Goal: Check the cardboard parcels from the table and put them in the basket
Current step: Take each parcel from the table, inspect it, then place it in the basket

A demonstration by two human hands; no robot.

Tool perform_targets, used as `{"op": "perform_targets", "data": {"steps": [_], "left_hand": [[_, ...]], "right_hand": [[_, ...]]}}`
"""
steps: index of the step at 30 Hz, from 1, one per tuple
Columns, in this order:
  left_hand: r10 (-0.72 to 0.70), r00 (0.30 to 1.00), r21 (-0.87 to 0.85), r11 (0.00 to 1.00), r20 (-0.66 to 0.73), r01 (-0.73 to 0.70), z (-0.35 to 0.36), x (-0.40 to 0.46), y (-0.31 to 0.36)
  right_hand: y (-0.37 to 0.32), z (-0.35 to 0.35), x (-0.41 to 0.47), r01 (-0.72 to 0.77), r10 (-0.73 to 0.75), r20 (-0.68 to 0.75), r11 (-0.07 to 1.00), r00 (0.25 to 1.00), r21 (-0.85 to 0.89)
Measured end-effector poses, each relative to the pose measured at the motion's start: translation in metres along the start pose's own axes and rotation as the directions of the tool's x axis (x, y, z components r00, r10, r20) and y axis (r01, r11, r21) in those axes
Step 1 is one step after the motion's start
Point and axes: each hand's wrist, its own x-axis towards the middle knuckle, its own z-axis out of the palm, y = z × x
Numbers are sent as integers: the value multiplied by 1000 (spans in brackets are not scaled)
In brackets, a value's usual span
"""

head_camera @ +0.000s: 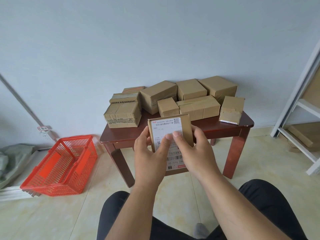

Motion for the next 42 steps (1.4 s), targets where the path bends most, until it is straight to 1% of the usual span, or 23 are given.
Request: {"op": "perform_targets", "data": {"steps": [3,6,8,11,13,16,19,23,30,37,42], "left_hand": [[-19,1000,2,1000,3,19,2,-4,-1],[-34,999,-11,999,-3,34,2,-3,3],[-43,999,-37,998,-7,43,1,0,7],[-20,1000,-13,1000,6,20,1,1,10],[-17,1000,-27,999,10,17,2,0,9],[-22,1000,-43,999,9,22,3,-1,5],[6,1000,19,1000,10,-6,2,-1,1],[-19,999,24,1000,-26,19,3,0,1],[-52,996,-20,999,-76,50,5,1,7],[-77,995,-36,997,-60,75,4,-7,4],[-63,997,-25,998,-52,61,3,-6,3]], "right_hand": [[-2,-1,5,-31,32,-43,999,999,12],[-3,0,4,-8,9,-64,1000,998,6],[-3,1,0,15,-15,-65,1000,998,0],[-1,0,-1,38,-37,-42,999,998,20],[0,0,3,46,-45,-33,999,998,13],[0,-1,9,9,-9,-33,1000,999,-14],[-2,1,9,-27,25,-58,999,998,-37],[0,3,3,-14,9,-76,998,997,-68],[5,5,-4,4,-7,-84,999,996,-36],[1,5,-1,-69,68,-40,997,997,-21],[1,7,-4,-107,107,-20,994,994,20]]}}
